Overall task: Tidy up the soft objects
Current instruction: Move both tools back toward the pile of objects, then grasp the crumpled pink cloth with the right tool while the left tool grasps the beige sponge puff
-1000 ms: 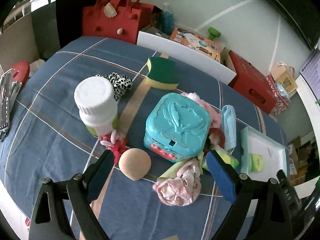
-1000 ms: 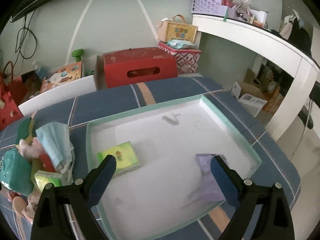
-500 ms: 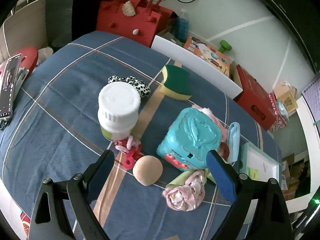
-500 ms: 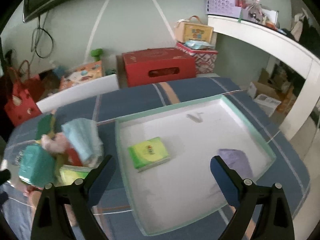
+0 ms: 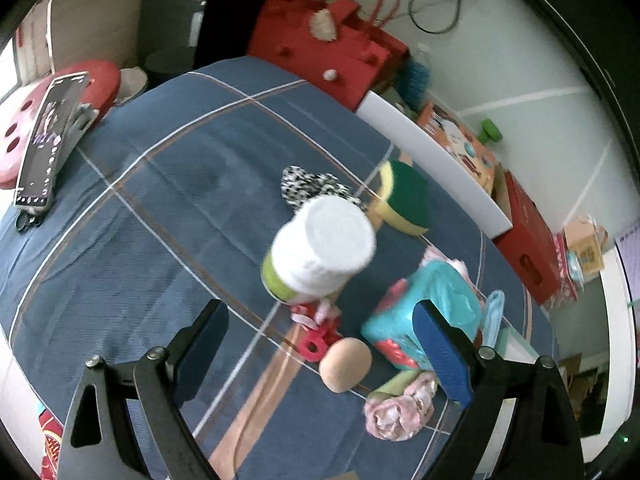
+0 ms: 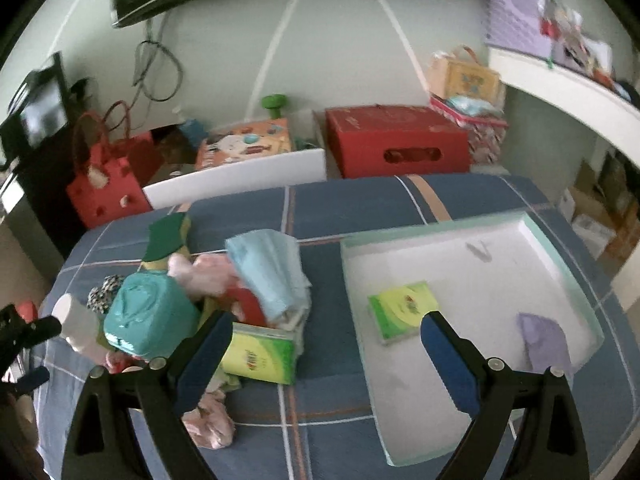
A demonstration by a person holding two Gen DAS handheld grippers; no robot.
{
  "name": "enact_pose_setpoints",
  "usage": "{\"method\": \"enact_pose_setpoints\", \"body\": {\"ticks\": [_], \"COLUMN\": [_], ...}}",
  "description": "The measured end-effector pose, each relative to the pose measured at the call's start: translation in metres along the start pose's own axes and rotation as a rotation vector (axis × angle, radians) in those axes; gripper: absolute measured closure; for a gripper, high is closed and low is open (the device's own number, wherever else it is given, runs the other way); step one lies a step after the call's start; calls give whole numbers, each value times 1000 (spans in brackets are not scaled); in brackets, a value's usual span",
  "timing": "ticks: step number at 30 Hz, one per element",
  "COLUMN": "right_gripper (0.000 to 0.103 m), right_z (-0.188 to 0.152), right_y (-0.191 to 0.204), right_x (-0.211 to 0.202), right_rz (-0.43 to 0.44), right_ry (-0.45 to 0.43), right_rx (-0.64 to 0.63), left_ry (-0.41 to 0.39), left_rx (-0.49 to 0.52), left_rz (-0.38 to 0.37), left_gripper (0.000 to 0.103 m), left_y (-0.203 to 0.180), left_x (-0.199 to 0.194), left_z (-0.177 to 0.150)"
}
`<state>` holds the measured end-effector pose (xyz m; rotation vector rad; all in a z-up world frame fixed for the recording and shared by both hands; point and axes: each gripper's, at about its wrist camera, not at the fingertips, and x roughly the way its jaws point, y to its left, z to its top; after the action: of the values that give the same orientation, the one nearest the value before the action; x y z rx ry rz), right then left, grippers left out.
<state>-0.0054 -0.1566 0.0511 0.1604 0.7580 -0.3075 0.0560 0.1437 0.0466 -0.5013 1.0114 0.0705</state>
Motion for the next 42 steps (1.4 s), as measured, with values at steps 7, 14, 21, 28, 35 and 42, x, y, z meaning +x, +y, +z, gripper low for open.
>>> {"method": "enact_pose_setpoints", "body": {"ticks": [7,14,21,28,35,42], "right_gripper": [6,6,6,0,0,0], "right_z": [4,-5,-16,-28,-52,-70], "right_y": [34,63,63,67,79,90], "right_x": [-7,-4,11,23,43,61], "right_rz": [27,76,74,86,152,180], "right_ry": [-15,-2,37,102,240,333], "right_rx": [-84,-139,-156,-200,-224,-238], "left_ry": [-13,0,20,49,148,225], "left_rx": [-34,-25,-28,-19,-17,14], "left_rz": [23,48,76,119,136,124], "left_gripper": [10,10,10,10,10,10], "left_y": [13,14,20,21,26,22], "left_x": [-2,1,6,14,36,55], "left_z": [4,3,2,-2,-10,-17]}}
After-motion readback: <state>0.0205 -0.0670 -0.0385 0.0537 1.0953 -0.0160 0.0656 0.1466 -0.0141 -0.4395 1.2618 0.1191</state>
